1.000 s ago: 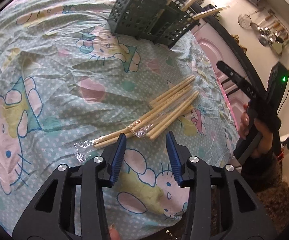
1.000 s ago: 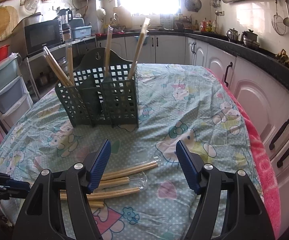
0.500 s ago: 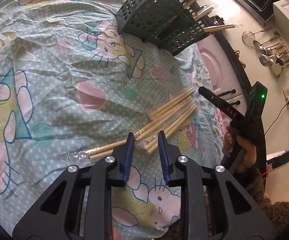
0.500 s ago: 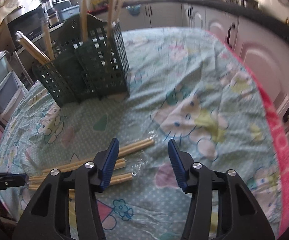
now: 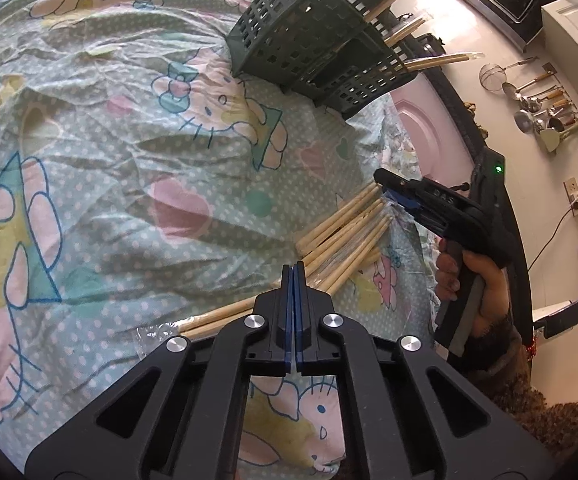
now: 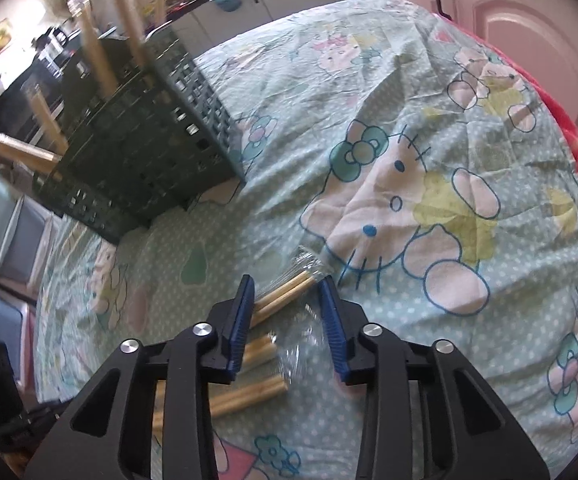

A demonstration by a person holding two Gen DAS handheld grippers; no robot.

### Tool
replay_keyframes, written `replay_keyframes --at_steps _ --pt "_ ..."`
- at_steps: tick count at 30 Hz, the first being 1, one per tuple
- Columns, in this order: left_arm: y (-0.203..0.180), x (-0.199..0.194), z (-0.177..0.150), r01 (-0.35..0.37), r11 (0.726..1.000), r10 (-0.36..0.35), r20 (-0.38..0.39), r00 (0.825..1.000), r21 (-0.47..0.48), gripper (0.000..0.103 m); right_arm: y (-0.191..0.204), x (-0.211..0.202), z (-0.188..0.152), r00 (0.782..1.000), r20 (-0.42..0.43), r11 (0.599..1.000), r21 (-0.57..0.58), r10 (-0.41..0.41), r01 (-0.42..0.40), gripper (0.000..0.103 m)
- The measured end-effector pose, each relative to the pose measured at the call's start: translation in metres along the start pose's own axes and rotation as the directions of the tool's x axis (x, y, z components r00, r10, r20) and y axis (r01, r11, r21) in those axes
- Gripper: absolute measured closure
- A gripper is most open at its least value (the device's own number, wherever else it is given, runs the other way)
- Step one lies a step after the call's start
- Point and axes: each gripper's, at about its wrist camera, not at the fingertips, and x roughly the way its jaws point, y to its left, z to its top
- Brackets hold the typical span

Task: Organize utensils
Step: 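Close the left gripper on a chopstick while the right gripper grasps another chopstick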

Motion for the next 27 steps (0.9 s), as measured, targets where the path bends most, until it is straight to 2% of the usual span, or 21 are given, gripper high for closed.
replay_keyframes --at_steps 4,10,11,13,14,23,27 --pt "0.000 -0.003 0.002 0.015 1.000 -0.015 0.001 1.000 -0.002 0.103 -0.005 0.002 0.008 1.000 0.003 0.999 0.029 0.011 -0.012 0.085" --pt "0.004 -0.009 -0.002 0.035 0.999 -0.036 -0.026 0.999 -0.017 0.102 -0.008 0.002 0.015 0.999 0.021 0.998 0.045 0.030 -0.031 0.089" --pt "0.005 -0.009 -0.003 0.039 0.999 -0.040 -0.031 0.999 -0.018 0.100 -0.008 0.001 0.016 0.999 0.028 0.998 0.044 0.033 -0.034 0.089" --pt "0.005 -0.008 -0.006 0.042 0.999 -0.043 -0.040 0.998 -0.026 0.086 -0.007 -0.001 0.017 0.999 0.038 0.999 0.039 0.035 -0.037 0.089" --pt "0.005 -0.006 -0.006 0.048 0.998 -0.050 -0.048 0.998 -0.031 0.084 -0.006 -0.003 0.018 0.998 0.045 0.999 0.034 0.035 -0.037 0.089" --pt "0.001 0.008 -0.003 0.039 0.999 -0.041 -0.069 0.997 -0.029 0.085 -0.003 -0.019 0.019 0.995 0.086 0.999 0.005 0.045 -0.046 0.090" --pt "-0.003 0.014 -0.001 0.014 1.000 -0.015 -0.080 0.997 -0.010 0.100 -0.002 -0.025 0.020 0.994 0.097 0.999 -0.001 0.050 -0.051 0.090"
